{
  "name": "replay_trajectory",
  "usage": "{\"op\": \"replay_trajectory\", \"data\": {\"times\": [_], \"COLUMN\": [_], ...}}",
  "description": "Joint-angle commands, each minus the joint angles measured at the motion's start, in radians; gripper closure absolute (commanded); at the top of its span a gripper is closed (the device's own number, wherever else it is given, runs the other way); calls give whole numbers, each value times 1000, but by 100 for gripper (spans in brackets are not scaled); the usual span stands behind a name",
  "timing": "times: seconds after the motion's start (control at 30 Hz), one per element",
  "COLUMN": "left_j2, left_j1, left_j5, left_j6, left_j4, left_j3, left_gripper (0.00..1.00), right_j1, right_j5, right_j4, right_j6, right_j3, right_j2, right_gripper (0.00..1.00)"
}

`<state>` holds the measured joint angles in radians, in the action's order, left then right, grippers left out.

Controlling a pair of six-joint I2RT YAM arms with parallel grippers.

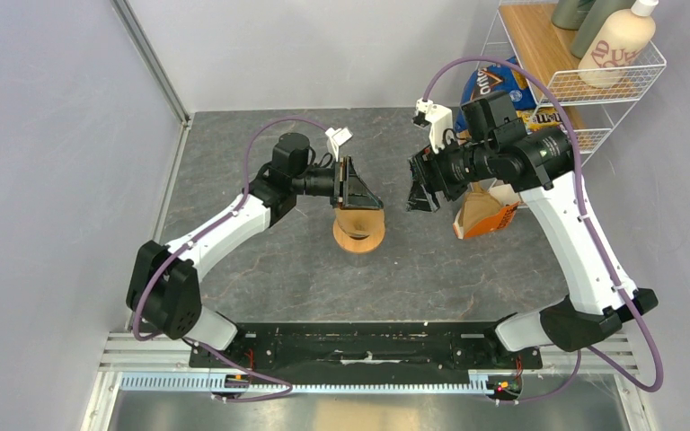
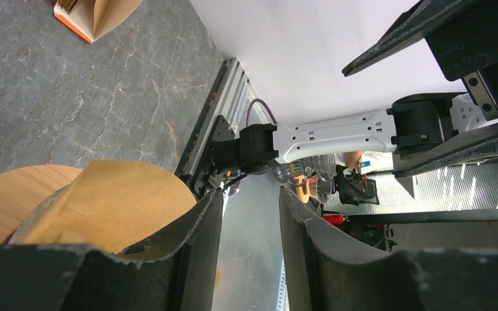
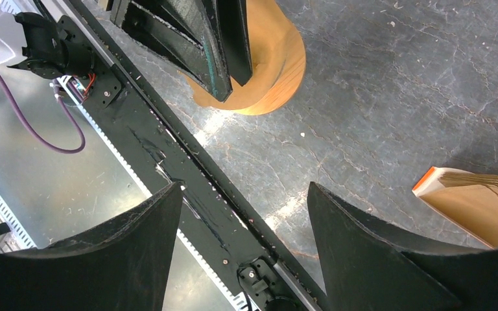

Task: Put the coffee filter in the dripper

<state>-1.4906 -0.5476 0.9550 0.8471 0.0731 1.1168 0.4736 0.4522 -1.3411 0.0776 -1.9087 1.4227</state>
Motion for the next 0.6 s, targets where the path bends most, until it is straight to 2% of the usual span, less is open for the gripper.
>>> {"op": "replay_trajectory", "data": {"times": [0.0, 0.2, 0.43, 0.57], "left_j2": [-20, -39, -61, -34], "left_j1": [-3, -2, 0, 4], "left_j5": [35, 55, 98, 122], "left_j6": [22, 19, 88, 122], "left_j4": [58, 78, 198, 220], "left_j3": [-9, -32, -68, -2], "left_gripper": [55, 54, 53, 53], "right_j1": [-3, -2, -3, -2], "right_j5": [24, 50, 73, 114], "right_j4": [29, 27, 25, 67], "right_j6": [-5, -7, -5, -47], "right_j3": [2, 16, 25, 68], "right_j2": [-11, -4, 4, 0], "right_gripper": [22, 22, 23, 26]}}
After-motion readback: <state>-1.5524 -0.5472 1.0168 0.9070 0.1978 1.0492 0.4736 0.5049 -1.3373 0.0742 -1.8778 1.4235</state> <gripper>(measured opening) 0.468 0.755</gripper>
